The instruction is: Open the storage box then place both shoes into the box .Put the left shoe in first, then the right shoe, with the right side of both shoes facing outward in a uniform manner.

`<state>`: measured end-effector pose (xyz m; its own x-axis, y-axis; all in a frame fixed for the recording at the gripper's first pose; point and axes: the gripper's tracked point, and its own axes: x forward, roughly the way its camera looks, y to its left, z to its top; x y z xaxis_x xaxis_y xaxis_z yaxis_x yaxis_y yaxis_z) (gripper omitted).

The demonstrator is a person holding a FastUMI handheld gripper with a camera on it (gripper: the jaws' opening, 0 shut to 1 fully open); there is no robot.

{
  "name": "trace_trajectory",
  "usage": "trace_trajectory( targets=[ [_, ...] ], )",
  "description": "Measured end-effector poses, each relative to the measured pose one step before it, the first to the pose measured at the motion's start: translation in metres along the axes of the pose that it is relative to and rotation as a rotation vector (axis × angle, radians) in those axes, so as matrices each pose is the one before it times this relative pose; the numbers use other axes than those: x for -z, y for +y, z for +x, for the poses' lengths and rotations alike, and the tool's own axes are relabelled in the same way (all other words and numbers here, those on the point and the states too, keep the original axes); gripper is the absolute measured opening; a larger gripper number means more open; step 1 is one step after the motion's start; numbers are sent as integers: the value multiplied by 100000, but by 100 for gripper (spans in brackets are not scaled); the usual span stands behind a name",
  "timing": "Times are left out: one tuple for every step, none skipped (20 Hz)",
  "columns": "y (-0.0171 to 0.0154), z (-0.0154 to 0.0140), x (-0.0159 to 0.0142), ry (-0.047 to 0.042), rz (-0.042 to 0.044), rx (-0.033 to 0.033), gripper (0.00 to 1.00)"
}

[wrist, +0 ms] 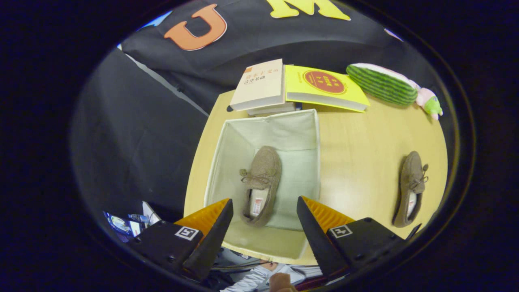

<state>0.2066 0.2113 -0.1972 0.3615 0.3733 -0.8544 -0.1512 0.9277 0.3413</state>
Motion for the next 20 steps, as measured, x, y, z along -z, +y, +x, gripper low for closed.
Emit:
trace_trajectory(
  targets=[
    [-840,-1012,173,-350,-1489,1111,100],
    [-908,-919,-47,-1336,-1022,1024,100],
    [-1375,-841,-88,-1748,-1331,2184,100],
    [-1635,-575,-102,-1961,-1679,3030,100],
    [-1612,-466,323,23,-981,1681,100],
    [-1315,-350,780,717,74,1083,100],
    [-1751,-289,663,1204,906,1581,100],
    [-1998,-82,616,1482,473,2388,100],
    [-2325,170,348,734,662,3295,100],
    [-2316,216,123,262,487,3632,100],
    [-1987,351,156,303,1281,2862,100],
    [-1780,278,242,984,1989,2288,100],
    [-1612,392,384,994,2445,1527,100],
    [-1496,295,414,1640,2630,1595,100],
    [-1531,323,413,1826,2066,2081,100],
    [-1562,327,472,1570,987,2555,100],
    [-1615,351,242,1311,-613,2960,100],
    [-1688,553,80,714,-922,3513,100],
    [-1760,705,4,588,-1840,4765,100],
    [-1860,707,101,1298,-2394,5542,100]
  ],
)
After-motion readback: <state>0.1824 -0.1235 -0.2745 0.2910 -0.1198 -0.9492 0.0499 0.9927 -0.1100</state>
